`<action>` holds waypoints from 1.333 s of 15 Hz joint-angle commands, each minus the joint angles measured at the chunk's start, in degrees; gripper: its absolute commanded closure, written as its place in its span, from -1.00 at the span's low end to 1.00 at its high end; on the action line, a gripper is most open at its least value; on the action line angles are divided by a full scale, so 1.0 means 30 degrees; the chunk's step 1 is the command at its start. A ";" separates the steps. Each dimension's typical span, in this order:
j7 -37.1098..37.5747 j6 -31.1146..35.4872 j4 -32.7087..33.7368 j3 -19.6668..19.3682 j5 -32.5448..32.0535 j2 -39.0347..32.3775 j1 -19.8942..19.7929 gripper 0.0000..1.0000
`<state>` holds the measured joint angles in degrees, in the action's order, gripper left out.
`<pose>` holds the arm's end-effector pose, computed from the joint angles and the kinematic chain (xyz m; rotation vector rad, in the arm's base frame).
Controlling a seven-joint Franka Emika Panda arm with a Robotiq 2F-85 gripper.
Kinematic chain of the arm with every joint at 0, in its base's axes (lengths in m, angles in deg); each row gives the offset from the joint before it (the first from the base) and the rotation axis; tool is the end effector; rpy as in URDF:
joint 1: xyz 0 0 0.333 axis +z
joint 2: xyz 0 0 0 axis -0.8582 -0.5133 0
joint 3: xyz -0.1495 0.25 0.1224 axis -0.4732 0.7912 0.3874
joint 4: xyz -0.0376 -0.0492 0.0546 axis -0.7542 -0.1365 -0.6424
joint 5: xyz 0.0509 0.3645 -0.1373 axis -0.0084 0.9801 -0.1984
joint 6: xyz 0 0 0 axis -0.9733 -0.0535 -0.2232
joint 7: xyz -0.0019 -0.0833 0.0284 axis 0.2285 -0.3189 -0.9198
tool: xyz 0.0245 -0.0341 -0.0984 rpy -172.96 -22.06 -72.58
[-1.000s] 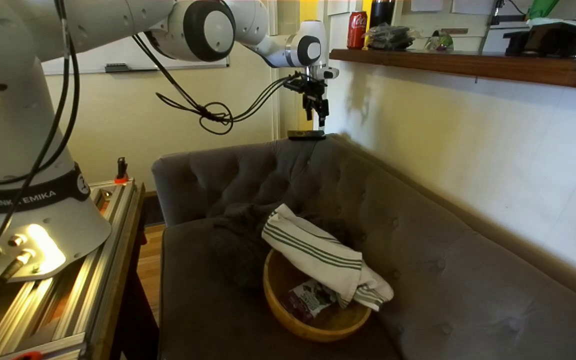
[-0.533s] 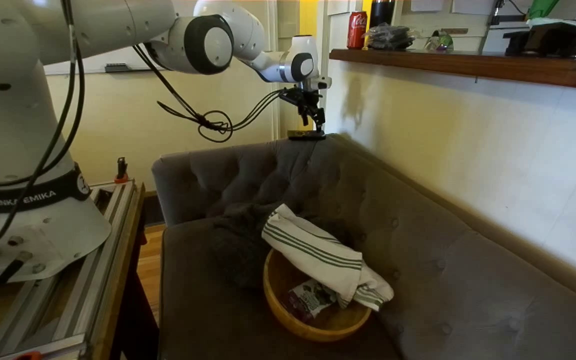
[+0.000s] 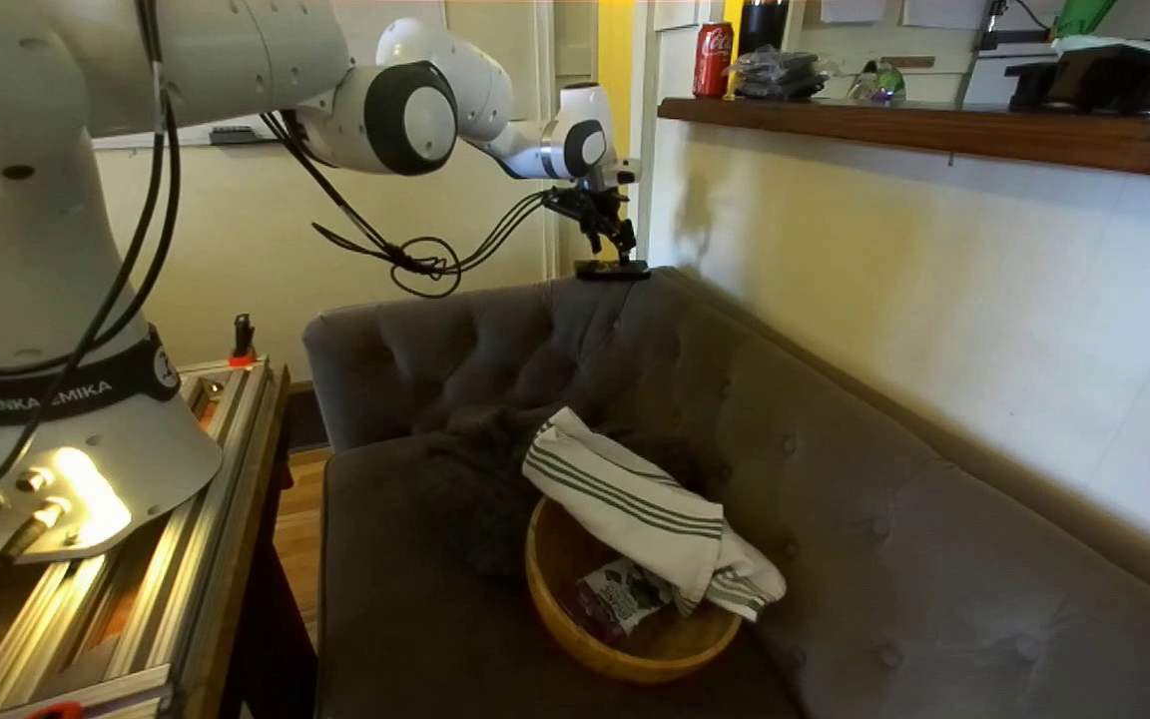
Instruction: Put the black remote control on the counter above the sofa.
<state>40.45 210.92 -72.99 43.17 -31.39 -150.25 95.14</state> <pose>0.6741 0.4821 0.1562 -2.9902 -0.4008 -0.4665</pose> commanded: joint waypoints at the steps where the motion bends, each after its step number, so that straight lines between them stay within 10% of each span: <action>1: 0.0702 -0.0459 0.2510 -0.0183 -0.0133 -0.1454 0.0062 -1.00; 20: 0.6218 0.1001 0.0727 -0.1607 -0.0487 -0.0737 0.0709 -1.00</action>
<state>52.22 213.65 -70.81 39.90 -32.02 -152.17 95.99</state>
